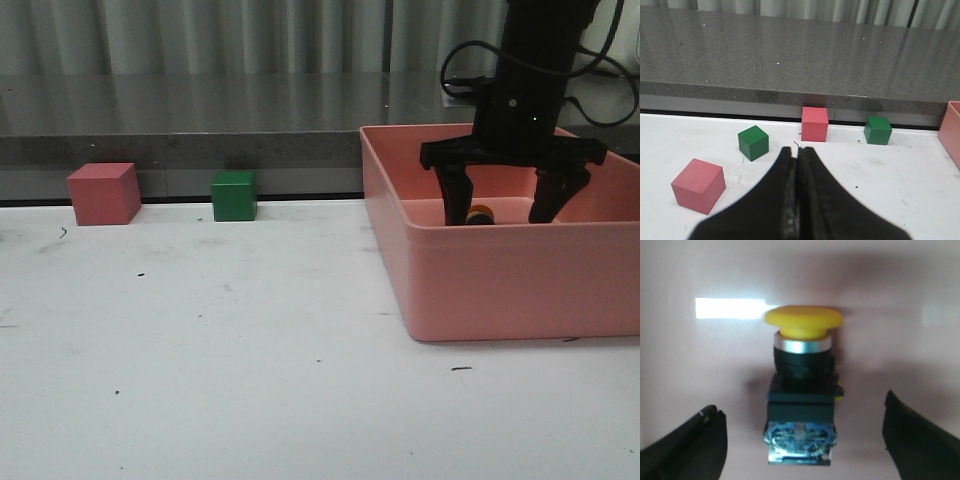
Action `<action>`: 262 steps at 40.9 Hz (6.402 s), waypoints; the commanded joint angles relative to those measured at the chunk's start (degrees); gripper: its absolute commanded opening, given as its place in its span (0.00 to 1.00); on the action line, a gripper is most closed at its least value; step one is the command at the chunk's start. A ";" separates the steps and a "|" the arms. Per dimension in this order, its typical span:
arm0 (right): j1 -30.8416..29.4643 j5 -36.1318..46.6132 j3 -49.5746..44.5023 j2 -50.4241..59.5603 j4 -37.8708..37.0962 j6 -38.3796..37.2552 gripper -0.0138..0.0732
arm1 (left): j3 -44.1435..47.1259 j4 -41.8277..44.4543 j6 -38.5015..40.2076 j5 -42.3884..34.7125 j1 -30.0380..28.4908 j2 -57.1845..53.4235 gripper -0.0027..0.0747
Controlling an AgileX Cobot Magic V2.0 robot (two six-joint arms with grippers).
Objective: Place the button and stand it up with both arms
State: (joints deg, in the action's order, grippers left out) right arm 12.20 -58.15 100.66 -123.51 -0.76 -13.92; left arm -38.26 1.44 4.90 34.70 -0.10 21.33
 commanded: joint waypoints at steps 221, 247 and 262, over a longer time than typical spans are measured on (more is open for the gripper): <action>33.04 17.07 -59.63 97.47 0.11 15.73 0.68 | -1.52 0.07 0.45 -6.26 0.42 0.92 0.01; 33.04 16.44 -60.01 97.47 0.11 15.73 0.68 | -1.52 0.07 0.45 -6.40 0.42 1.41 0.01; 33.04 16.44 -60.01 97.47 0.11 15.73 0.68 | -8.49 1.56 0.45 0.18 0.42 12.54 0.10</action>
State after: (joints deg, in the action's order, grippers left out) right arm 45.33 -45.70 39.13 -25.86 -0.31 1.29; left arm -43.34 2.41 4.90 37.41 -0.10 30.78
